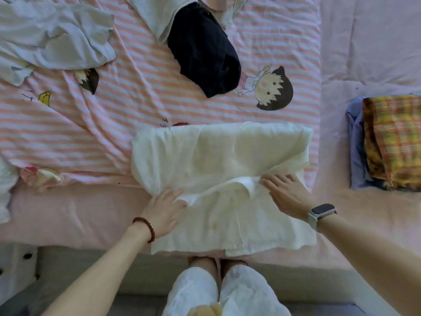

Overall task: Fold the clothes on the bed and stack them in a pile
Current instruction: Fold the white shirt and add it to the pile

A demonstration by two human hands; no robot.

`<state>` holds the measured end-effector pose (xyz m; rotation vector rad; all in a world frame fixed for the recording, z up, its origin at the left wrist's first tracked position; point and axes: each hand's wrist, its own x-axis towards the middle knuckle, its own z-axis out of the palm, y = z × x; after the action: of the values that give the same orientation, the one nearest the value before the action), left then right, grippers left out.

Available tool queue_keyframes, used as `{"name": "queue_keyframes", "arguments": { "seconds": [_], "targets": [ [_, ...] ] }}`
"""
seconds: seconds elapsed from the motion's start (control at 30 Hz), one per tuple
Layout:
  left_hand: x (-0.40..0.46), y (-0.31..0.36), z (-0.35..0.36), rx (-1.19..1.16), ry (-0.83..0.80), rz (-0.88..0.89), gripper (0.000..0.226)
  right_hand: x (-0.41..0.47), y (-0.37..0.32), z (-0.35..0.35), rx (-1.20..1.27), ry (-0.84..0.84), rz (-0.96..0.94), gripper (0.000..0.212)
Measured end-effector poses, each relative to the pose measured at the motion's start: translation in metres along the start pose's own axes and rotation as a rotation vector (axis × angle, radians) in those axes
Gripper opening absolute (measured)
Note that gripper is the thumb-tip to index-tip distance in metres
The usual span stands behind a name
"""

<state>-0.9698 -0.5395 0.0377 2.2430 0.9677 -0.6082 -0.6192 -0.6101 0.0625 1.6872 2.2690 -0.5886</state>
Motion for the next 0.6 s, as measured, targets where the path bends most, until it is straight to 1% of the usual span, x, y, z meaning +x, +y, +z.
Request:
{"name": "queue_keyframes", "arguments": {
  "seconds": [0.03, 0.07, 0.1, 0.13, 0.17, 0.2, 0.23, 0.27, 0.3, 0.37, 0.47, 0.53, 0.6],
  "targets": [
    [0.001, -0.001, -0.003, -0.008, -0.033, -0.007, 0.034, -0.002, -0.001, 0.004, -0.024, -0.084, 0.051, 0.041],
    [0.003, -0.001, -0.007, -0.040, 0.002, 0.014, 0.027, -0.002, -0.003, 0.004, -0.021, -0.087, 0.079, 0.043],
    [0.006, -0.001, -0.014, -0.064, 0.110, 0.044, 0.023, -0.001, -0.004, 0.001, -0.002, -0.057, 0.092, 0.041],
    [0.012, -0.002, -0.024, -0.052, 0.250, 0.057, 0.025, 0.002, -0.005, -0.004, 0.029, 0.016, 0.103, 0.037],
    [0.018, -0.005, -0.036, -0.009, 0.395, 0.057, 0.027, 0.007, -0.004, -0.010, 0.038, 0.129, 0.115, 0.034],
    [0.026, -0.007, -0.048, 0.023, 0.489, 0.028, 0.026, 0.013, -0.004, -0.016, 0.040, 0.237, 0.135, 0.032],
    [0.035, -0.011, -0.059, 0.044, 0.534, -0.026, 0.027, 0.019, -0.002, -0.021, 0.040, 0.315, 0.161, 0.030],
    [0.045, -0.016, -0.069, 0.056, 0.554, -0.093, 0.032, 0.026, 0.002, -0.026, 0.043, 0.377, 0.206, 0.031],
    [0.054, -0.022, -0.078, 0.051, 0.541, -0.162, 0.037, 0.034, 0.006, -0.031, 0.051, 0.414, 0.270, 0.032],
    [0.069, -0.033, -0.093, 0.027, 0.503, -0.257, 0.041, 0.049, 0.018, -0.038, 0.068, 0.416, 0.403, 0.037],
    [0.086, -0.049, -0.104, 0.000, 0.391, -0.313, 0.041, 0.066, 0.039, -0.040, 0.081, 0.284, 0.527, 0.042],
    [0.091, -0.058, -0.106, 0.023, 0.324, -0.329, 0.038, 0.071, 0.054, -0.038, 0.092, 0.200, 0.582, 0.040],
    [0.091, -0.065, -0.108, -0.008, 0.364, -0.315, 0.033, 0.070, 0.066, -0.036, 0.105, 0.159, 0.576, 0.034]
  ]
}}
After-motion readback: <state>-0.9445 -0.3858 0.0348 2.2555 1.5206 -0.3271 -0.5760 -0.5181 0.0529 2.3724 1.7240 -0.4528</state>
